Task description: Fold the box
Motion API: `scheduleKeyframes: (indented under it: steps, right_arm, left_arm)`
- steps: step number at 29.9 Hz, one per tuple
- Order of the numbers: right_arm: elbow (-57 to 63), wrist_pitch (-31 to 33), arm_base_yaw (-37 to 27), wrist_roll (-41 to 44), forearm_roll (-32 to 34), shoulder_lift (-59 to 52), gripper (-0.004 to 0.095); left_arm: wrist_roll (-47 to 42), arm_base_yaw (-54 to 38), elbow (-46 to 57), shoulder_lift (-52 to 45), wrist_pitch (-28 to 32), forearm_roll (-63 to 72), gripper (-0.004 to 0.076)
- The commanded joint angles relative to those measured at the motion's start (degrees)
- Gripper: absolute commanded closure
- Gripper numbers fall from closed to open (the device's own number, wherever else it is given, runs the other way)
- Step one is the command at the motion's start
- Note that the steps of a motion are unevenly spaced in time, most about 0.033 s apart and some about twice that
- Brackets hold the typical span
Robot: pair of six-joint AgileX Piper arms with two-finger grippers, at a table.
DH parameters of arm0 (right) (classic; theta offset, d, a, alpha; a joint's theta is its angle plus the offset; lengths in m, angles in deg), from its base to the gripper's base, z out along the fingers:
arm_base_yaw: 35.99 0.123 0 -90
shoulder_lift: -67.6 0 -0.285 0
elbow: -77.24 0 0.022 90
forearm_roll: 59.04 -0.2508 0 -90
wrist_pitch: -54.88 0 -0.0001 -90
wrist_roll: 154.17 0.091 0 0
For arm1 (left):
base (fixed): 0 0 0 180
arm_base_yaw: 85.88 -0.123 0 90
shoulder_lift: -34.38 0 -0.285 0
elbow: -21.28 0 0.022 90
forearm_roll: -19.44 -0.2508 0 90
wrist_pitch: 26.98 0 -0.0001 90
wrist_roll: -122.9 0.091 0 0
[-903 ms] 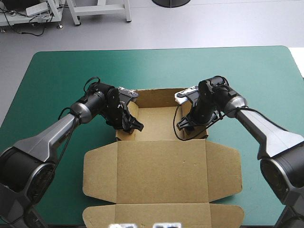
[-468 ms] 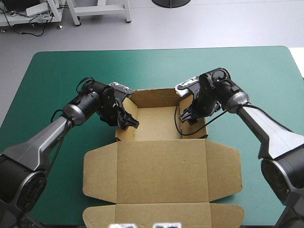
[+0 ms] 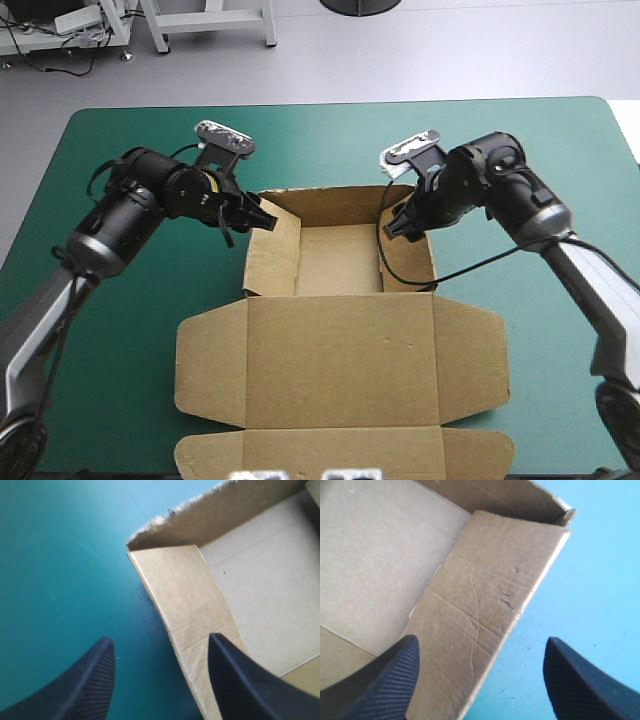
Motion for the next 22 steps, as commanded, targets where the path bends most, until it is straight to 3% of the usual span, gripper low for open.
scheduleKeyframes:
  steps: [1, 10, 18, 22]
  right_arm:
    - [-1.67, -1.48, -0.25, -0.87, 1.32, -7.39, 0.0257]
    - [0.11, -0.88, -0.25, -0.87, 2.33, -10.96, 0.0257]
    - [4.93, -5.02, -0.25, 2.48, 1.49, -8.27, 0.0257]
    - [5.32, -7.94, -0.25, 2.59, 0.15, -5.67, 0.0257]
  left_arm:
    - [0.01, -1.64, -1.99, -5.76, 1.79, -1.49, 0.0316]
    - [5.6, -10.4, -1.88, -14.16, -9.32, -5.03, 0.0317]
    - [6.68, -16.88, -0.84, -20.56, -13.97, -10.09, 0.0317]
    - [6.76, -17.18, 4.02, -24.42, -13.14, -9.83, 0.0317]
